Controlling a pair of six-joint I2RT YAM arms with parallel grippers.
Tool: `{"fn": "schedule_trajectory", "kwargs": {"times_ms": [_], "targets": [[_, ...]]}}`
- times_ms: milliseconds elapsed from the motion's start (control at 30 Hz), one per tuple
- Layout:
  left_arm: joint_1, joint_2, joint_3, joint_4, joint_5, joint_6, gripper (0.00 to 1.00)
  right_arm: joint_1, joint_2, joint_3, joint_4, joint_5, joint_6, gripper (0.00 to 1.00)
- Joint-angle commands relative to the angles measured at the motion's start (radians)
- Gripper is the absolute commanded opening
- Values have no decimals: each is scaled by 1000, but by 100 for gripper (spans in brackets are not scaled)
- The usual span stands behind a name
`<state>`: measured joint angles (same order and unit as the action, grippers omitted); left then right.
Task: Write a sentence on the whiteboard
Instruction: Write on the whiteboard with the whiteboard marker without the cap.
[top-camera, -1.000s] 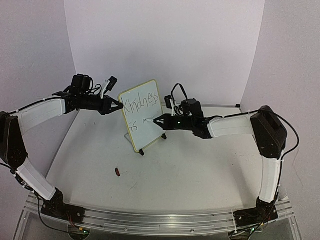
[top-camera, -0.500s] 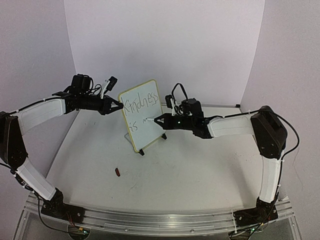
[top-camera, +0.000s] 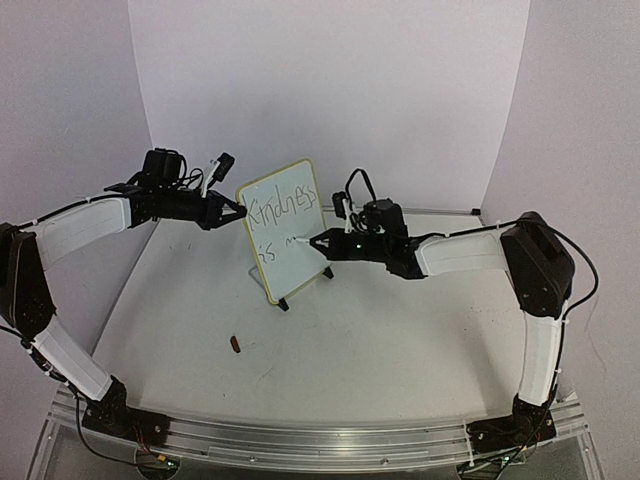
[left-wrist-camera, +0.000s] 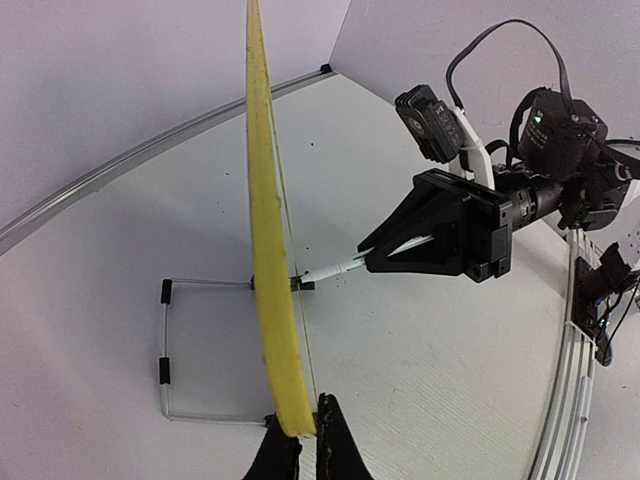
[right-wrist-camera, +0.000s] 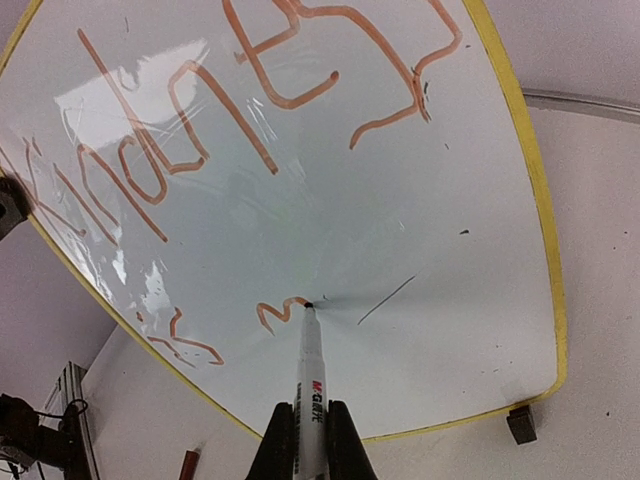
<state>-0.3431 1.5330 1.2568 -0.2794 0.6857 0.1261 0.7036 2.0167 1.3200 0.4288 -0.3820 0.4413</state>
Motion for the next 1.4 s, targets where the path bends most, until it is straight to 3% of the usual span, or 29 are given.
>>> {"fn": "schedule_trajectory", "kwargs": {"times_ms": [0, 433, 633, 967, 1367], "targets": [[-8, -4, 15, -66, -17, 39, 0, 0, -15, -17, 30, 52, 10, 0], [-8, -8, 13, -67, -18, 40, 0, 0, -111, -69, 53, 8, -27, 0], [-7, -2, 19, -75, -21, 48, 0, -29, -168, -104, 54, -99, -49, 0], [-7, 11, 23, -87, -19, 57, 0, -91, -89, -36, 54, -279, -30, 0], [-7, 28, 27, -90, -18, 59, 0, -117, -2, 25, 53, -317, 0, 0]]}}
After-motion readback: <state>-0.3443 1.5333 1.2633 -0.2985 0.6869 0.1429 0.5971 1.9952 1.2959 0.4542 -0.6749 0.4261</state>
